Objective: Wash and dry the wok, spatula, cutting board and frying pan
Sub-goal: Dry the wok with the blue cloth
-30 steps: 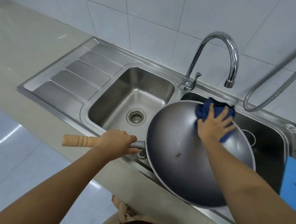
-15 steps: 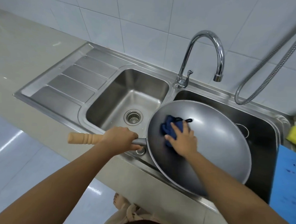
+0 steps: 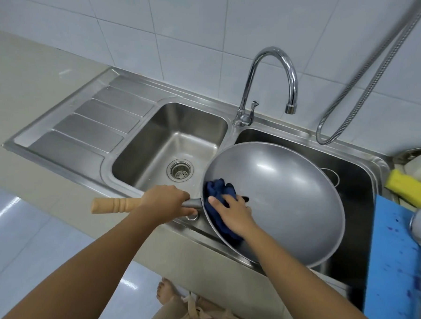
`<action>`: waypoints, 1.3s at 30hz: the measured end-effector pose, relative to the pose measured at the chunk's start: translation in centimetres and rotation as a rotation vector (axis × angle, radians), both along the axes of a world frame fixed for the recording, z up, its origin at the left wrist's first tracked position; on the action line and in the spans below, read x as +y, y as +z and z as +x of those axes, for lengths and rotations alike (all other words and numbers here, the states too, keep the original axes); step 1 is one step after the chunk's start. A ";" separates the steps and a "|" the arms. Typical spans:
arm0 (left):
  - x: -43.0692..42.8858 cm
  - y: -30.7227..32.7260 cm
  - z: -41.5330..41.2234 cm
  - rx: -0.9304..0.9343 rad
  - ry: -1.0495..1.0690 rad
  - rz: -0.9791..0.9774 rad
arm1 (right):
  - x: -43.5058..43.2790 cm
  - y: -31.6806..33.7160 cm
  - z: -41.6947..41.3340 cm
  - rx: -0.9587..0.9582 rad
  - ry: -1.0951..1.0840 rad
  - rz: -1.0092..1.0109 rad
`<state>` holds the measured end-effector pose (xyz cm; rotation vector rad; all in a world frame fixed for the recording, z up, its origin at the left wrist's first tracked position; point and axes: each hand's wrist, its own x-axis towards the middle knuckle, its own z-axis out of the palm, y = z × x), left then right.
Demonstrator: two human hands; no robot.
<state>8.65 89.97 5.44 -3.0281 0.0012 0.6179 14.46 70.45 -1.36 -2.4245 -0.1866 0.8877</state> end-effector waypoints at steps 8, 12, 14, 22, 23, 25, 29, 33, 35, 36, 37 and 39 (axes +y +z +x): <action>-0.3 -0.3 -0.5 -0.023 -0.016 -0.003 | -15.0 0.3 5.8 -0.429 0.128 -0.797; -0.5 -0.6 -0.4 -0.037 -0.010 0.000 | -14.0 0.2 6.0 -0.414 0.100 -0.885; -0.7 -0.6 0.0 -0.040 -0.014 0.011 | -10.4 -1.0 3.3 -0.294 0.036 -0.647; -0.5 -1.7 1.3 -0.062 -0.022 0.038 | -1.0 1.6 -0.8 0.092 -0.009 0.101; -0.3 -1.9 1.3 -0.074 -0.020 0.030 | -2.4 1.9 -0.9 0.110 0.039 0.101; 0.1 -2.3 1.2 -0.085 -0.018 0.005 | -6.3 2.8 -1.0 0.149 0.204 0.010; 0.6 -2.5 0.8 -0.070 0.005 -0.047 | -15.0 5.5 1.1 -0.039 0.361 -0.506; 1.3 -2.1 1.3 -0.051 0.019 -0.110 | -15.4 4.9 2.4 -0.245 0.200 -0.998; 1.5 -1.8 1.9 -0.048 0.010 -0.105 | -12.8 3.5 1.0 -0.185 0.133 -0.900; 1.5 -1.5 2.2 -0.040 0.000 -0.098 | -11.1 2.7 -0.1 -0.142 0.114 -0.787; 1.4 -1.3 2.6 -0.033 -0.017 -0.086 | -9.3 1.9 -1.1 -0.101 0.087 -0.635; 1.3 -1.0 3.1 -0.022 -0.047 -0.062 | -5.7 1.0 -2.5 -0.044 0.015 -0.282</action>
